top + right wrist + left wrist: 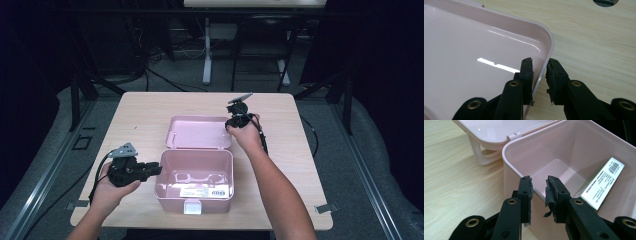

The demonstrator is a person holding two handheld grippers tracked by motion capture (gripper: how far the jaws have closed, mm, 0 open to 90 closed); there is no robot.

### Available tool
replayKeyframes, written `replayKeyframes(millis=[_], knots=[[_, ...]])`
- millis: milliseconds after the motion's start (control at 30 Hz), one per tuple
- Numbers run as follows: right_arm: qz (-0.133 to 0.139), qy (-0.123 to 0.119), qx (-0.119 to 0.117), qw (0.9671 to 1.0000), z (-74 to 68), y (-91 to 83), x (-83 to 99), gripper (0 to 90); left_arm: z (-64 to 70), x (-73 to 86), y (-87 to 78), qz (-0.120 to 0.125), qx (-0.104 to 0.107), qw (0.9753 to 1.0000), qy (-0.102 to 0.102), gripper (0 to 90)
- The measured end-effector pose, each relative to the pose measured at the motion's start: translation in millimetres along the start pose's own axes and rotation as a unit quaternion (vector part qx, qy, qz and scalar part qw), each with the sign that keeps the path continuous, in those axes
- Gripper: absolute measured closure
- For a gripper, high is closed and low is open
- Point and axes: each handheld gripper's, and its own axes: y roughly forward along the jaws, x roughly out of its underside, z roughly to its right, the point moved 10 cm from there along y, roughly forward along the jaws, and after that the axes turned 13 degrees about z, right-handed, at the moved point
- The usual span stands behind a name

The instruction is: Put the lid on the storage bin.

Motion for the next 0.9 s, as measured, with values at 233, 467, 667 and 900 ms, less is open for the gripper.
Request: replayKeyframes(millis=[233,467,667,900], knots=[[0.001,0.006,0.006,1.0,-0.1,0.6,-0.7,76.2,0.3,-0.1,0.4,0.0,-0.003,1.0,0.001,73.5],[0.006,0.005,0.014,0.9999,-1.0,-2.3,-3.0,77.2,0.3,-0.1,0.3,0.0,-0.004,1.0,0.001,73.5],[0.011,0.012,0.011,0.9998,-1.3,-5.4,-4.7,78.0,0.3,0.0,0.3,0.0,-0.004,1.0,0.001,73.5],[0.02,0.023,0.005,0.9995,-2.1,-12.1,-8.2,78.9,0.3,-0.1,0.3,0.001,-0.006,1.0,0.003,73.4]])
